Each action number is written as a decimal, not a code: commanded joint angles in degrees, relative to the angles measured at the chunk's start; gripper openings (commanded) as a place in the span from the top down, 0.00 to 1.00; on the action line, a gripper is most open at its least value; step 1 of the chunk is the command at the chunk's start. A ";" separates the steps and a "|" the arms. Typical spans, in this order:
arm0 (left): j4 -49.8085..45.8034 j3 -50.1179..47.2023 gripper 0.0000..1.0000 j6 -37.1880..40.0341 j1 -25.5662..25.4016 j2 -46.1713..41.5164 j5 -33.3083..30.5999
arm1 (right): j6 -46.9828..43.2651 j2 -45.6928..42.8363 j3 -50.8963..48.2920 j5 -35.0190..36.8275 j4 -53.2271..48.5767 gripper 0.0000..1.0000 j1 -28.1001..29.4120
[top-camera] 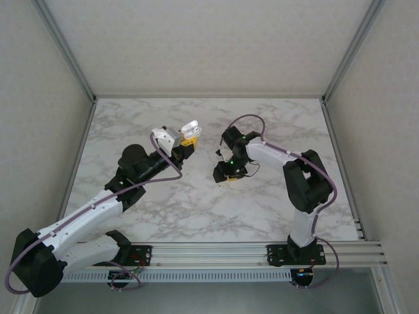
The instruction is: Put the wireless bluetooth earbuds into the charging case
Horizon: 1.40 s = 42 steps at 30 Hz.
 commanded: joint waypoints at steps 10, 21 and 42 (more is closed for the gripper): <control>1.17 -0.69 1.00 0.57 -0.21 0.22 -0.62 | -1.02 4.12 1.01 3.48 -1.83 0.45 2.94; 1.36 -0.15 1.00 0.31 -0.18 1.02 -0.22 | -1.25 3.57 -1.12 3.72 -2.29 0.46 3.90; 1.62 0.54 1.00 -0.06 -0.17 2.35 0.57 | -0.82 1.71 -2.18 0.84 -3.53 0.49 5.03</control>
